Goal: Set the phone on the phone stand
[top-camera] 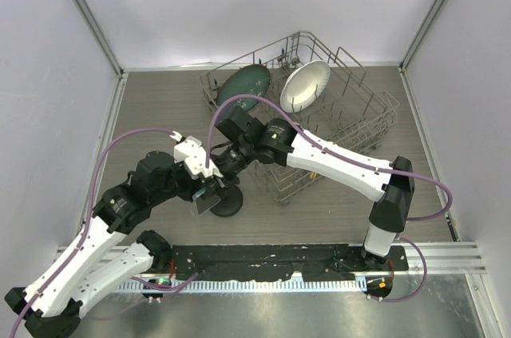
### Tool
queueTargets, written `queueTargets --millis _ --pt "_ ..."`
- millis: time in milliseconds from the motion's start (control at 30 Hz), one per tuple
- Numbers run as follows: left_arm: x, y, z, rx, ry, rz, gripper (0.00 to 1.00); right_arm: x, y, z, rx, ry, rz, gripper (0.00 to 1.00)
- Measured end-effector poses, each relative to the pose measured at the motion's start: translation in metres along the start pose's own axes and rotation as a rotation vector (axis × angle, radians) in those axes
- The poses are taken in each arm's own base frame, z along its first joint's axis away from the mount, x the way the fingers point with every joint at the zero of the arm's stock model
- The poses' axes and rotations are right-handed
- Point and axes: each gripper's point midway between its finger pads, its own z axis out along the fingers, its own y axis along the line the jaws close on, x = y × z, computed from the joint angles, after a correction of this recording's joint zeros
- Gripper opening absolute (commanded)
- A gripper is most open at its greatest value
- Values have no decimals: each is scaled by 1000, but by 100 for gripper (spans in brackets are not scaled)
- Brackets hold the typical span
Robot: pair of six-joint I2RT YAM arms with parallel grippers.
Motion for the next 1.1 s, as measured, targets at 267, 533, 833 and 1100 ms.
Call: queueTargets --millis 267,533,833,1100 --pt "2 31 -9 -189 -18 -48 0 8 -13 5 161 24 220 1" --pt "12 44 -23 -310 -15 -221 0 11 -7 11 582 88 351 1" --pt "11 62 -39 -398 -118 -285 0 15 -13 14 700 278 534 1" --pt "8 54 -30 -338 -137 -259 0 17 -21 9 484 312 543 1"
